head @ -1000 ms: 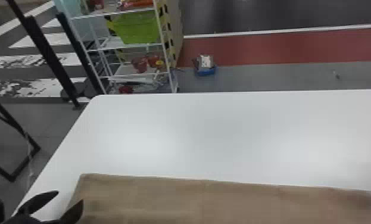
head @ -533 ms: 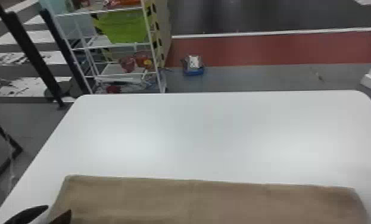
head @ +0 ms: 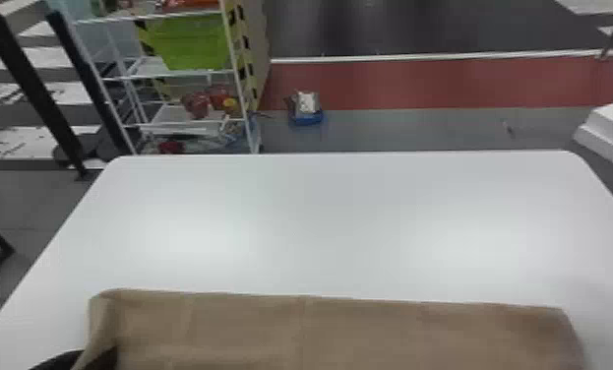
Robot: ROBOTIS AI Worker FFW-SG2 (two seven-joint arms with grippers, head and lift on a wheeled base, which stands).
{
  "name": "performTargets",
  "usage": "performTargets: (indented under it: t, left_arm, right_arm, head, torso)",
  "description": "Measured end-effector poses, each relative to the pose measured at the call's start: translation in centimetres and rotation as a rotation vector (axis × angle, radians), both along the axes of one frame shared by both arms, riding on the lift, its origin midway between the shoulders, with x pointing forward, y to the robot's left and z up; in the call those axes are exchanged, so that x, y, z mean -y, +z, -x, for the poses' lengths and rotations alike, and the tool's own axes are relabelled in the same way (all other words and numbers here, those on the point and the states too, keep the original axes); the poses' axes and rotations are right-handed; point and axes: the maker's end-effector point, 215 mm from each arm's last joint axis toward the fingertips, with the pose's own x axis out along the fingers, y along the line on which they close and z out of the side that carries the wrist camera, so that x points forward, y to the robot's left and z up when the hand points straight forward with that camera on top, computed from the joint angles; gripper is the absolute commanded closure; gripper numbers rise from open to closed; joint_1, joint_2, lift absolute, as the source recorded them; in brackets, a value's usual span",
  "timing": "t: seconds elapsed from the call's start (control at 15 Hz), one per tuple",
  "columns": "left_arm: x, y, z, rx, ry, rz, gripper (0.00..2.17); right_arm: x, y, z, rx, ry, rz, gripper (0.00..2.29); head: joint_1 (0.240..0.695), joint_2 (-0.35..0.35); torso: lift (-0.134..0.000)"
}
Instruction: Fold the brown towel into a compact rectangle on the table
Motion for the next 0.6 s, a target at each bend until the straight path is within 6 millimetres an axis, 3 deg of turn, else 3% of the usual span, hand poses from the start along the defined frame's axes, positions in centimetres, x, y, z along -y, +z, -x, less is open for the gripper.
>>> performTargets:
  t: [0.07,0.27,0.6]
  left_arm:
    - [0.1,0.1,-0.2,0.001,-0.004,-0.003,1.47]
    - [-0.4,1.1,-1.2,0.023,0.003,-0.025,1.48]
    - [-3.2,4.6,-2.7,0.076,0.066,-0.042,1.48]
  right_arm:
    - [0.2,-0.1,0.0,0.001,-0.002,0.002,0.20]
    - [0.7,-0.4,0.2,-0.002,-0.012,0.005,0.20]
    - [0.6,-1.4,0.2,-0.012,-0.010,0.000,0.20]
  head:
    - [0.695,0.066]
    - [0.695,0.062]
    - [0.695,0.100]
  torso:
    - [-0.134]
    - [-0.134]
    - [-0.134]
